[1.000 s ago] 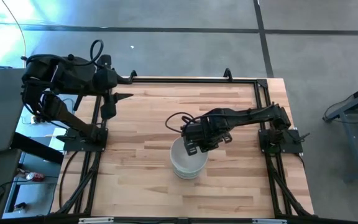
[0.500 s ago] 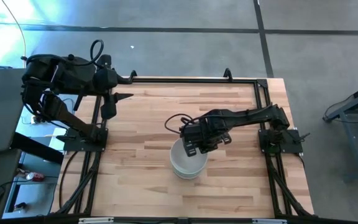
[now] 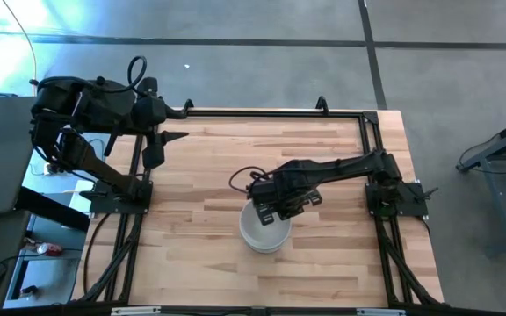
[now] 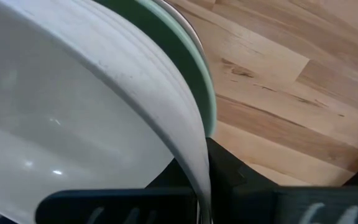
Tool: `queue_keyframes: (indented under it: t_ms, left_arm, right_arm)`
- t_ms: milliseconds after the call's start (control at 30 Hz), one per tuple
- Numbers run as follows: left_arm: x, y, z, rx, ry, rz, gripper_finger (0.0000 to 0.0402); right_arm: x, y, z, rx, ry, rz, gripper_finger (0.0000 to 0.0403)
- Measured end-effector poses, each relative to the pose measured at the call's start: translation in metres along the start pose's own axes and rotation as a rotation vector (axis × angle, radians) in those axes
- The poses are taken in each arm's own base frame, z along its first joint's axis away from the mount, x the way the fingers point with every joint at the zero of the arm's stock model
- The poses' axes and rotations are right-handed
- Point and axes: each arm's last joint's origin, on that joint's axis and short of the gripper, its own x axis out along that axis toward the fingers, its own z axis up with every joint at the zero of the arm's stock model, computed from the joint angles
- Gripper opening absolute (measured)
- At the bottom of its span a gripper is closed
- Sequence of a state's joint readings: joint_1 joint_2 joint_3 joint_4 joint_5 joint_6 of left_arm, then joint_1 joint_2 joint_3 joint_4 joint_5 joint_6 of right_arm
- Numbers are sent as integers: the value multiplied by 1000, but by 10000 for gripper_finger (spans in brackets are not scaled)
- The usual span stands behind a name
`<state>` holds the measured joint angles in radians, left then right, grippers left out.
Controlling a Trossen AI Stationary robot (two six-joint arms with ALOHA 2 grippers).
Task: Nest bowls inside each other
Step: Stack the white bowl on top of the blue bowl
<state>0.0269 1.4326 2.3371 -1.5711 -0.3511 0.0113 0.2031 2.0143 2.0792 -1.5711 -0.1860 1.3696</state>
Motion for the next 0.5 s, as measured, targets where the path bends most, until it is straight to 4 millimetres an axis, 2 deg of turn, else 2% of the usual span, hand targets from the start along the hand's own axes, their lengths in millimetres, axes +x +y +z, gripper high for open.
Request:
queue_keyframes:
  t_ms: [500]
  left_arm:
    - [0,0,0,0,0,-8,177]
  right_arm:
    - [2,1,-1,-7,-31,-11,0]
